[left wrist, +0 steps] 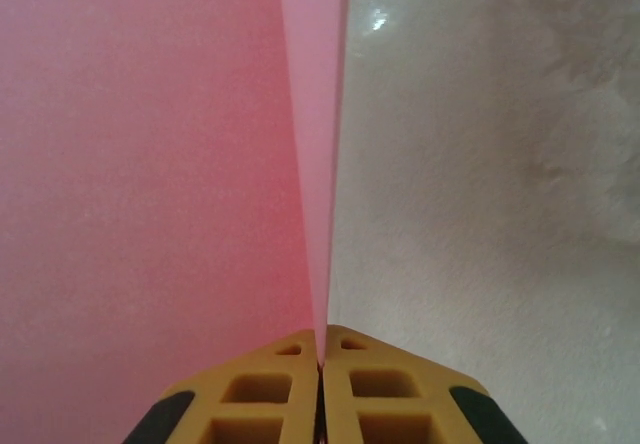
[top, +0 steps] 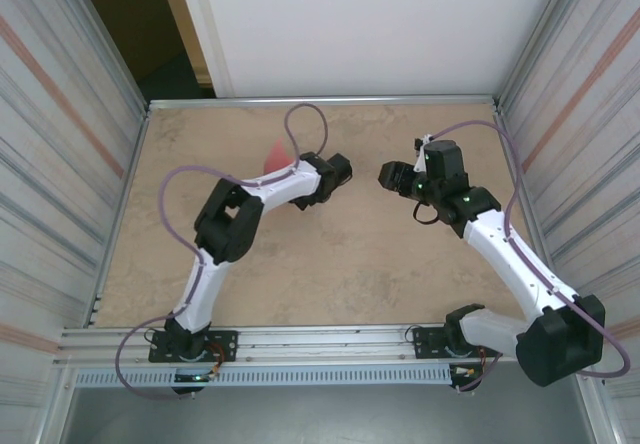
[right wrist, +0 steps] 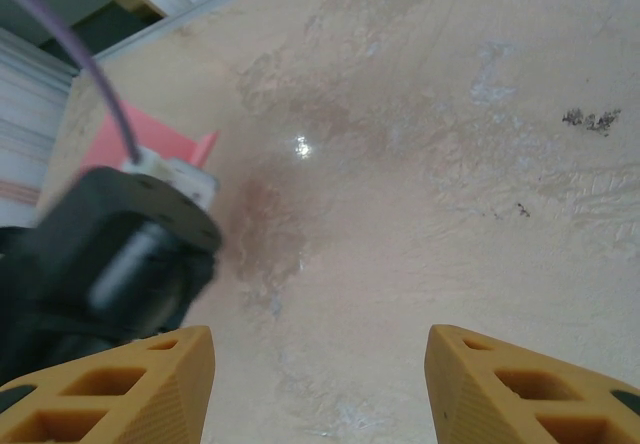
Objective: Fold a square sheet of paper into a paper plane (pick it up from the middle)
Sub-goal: Turn over the paper at the center of the table.
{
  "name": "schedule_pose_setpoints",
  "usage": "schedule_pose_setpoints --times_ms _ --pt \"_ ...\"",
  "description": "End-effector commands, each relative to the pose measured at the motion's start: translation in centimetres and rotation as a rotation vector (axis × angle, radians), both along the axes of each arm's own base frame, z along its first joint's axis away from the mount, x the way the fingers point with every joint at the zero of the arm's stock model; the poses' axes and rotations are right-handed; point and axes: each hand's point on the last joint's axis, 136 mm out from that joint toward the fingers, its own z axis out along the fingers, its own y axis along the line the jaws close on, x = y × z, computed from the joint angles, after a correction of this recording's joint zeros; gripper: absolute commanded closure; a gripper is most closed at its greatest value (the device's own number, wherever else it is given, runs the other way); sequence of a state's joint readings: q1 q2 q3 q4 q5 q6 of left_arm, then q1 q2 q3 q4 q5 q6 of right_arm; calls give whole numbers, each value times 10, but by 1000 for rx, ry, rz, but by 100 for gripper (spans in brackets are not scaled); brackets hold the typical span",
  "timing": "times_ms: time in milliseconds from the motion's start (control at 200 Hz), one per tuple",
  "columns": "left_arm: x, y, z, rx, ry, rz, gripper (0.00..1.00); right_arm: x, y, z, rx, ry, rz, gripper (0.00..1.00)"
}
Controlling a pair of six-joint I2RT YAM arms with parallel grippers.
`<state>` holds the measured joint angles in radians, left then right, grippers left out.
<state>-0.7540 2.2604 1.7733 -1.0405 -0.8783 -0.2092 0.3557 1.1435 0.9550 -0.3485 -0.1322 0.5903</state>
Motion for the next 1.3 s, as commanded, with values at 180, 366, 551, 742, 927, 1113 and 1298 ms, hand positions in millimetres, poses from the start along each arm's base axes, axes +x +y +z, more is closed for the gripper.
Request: schedule_pose_setpoints --times_ms 180,366,551,742,927,1113,1298 --pt "-4 -18 -23 85 35 -28 88 -2 -7 -1 -5 2 -14 43" --pt "-11 -27 -40 28 86 -15 84 -1 -5 -4 0 14 -11 43" --pt "-29 -49 -35 -186 149 30 75 1 -3 -7 8 24 -8 43" --pt "-64 -97 -15 -582 271 51 65 2 -2 -11 14 35 -9 43" --pt "-104 -130 16 -910 382 3 60 4 -3 -14 12 38 -19 43" --pt "-96 -118 45 -1095 316 -3 56 8 4 -18 40 55 -3 43" --pt "-54 -58 27 -1200 244 175 49 6 11 -27 65 83 21 38"
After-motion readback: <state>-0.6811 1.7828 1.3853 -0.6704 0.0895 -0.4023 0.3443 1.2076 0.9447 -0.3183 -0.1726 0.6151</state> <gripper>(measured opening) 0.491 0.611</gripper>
